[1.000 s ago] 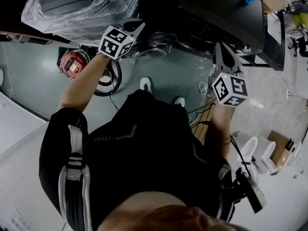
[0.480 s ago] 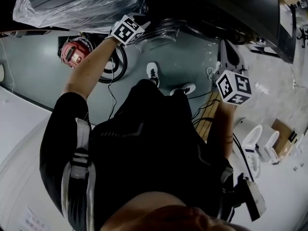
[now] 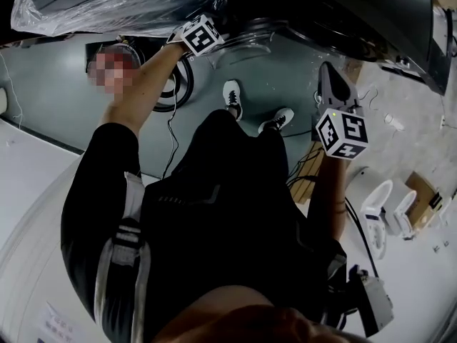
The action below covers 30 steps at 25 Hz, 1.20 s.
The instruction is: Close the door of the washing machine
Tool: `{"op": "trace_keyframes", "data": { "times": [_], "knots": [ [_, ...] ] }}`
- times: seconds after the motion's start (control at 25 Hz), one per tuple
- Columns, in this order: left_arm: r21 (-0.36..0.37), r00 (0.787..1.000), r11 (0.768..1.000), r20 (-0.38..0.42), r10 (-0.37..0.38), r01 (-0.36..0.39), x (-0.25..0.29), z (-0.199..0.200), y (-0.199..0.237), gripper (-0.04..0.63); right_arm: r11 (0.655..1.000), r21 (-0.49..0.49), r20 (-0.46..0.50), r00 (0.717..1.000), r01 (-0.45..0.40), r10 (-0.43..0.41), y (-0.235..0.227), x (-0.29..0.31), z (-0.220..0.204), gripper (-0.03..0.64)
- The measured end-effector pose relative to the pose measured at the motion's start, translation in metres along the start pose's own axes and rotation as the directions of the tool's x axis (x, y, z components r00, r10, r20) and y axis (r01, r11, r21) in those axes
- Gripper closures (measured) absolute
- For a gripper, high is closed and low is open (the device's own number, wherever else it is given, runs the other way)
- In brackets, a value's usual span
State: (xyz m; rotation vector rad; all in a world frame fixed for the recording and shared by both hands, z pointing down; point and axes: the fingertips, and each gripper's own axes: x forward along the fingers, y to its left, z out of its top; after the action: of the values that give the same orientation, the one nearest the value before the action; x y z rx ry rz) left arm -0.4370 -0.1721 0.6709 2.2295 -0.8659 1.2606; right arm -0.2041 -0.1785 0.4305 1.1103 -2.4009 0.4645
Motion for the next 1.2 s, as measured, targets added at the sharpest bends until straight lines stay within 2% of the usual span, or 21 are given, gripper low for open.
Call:
{"op": "trace_keyframes", "data": {
  "times": [0.08, 0.16, 0.28, 0.44, 0.52, 0.76, 1.2],
  "knots": [
    [0.047, 1.000, 0.999, -0.026, 0.005, -0.004, 0.010, -0.005, 0.001, 0.422, 1.000, 0.000, -0.002, 1.000, -0.003, 0.003, 0.003, 0.002, -0.003, 0.612],
    [0.062, 0.999, 0.998, -0.042, -0.002, 0.004, 0.015, -0.009, 0.001, 0.422, 1.000, -0.008, -0.009, 1.000, -0.018, 0.018, 0.009, 0.005, -0.008, 0.612],
    [0.042, 0.998, 0.998, -0.053, -0.043, 0.045, 0.018, -0.012, -0.002, 0.422, 0.999, -0.012, -0.031, 0.999, -0.033, 0.032, 0.014, 0.010, -0.018, 0.612],
    [-0.029, 0.991, 0.991, -0.043, -0.130, 0.129, 0.021, -0.014, 0.000, 0.423, 0.999, -0.002, -0.046, 0.998, -0.045, 0.045, 0.019, 0.014, -0.028, 0.612],
    [-0.041, 0.986, 0.987, -0.051, -0.156, 0.154, 0.021, -0.014, 0.000, 0.423, 0.999, -0.002, -0.052, 0.997, -0.050, 0.050, 0.020, 0.015, -0.031, 0.612],
    [0.032, 0.987, 0.989, -0.084, -0.138, 0.141, 0.022, -0.011, -0.007, 0.430, 0.999, 0.010, -0.064, 0.997, -0.038, 0.039, 0.012, 0.011, -0.040, 0.612],
    [-0.020, 0.988, 0.993, -0.104, -0.114, 0.113, 0.023, -0.011, -0.035, 0.430, 0.999, 0.029, -0.058, 0.997, -0.040, 0.041, 0.006, -0.001, -0.049, 0.612]
  ]
}}
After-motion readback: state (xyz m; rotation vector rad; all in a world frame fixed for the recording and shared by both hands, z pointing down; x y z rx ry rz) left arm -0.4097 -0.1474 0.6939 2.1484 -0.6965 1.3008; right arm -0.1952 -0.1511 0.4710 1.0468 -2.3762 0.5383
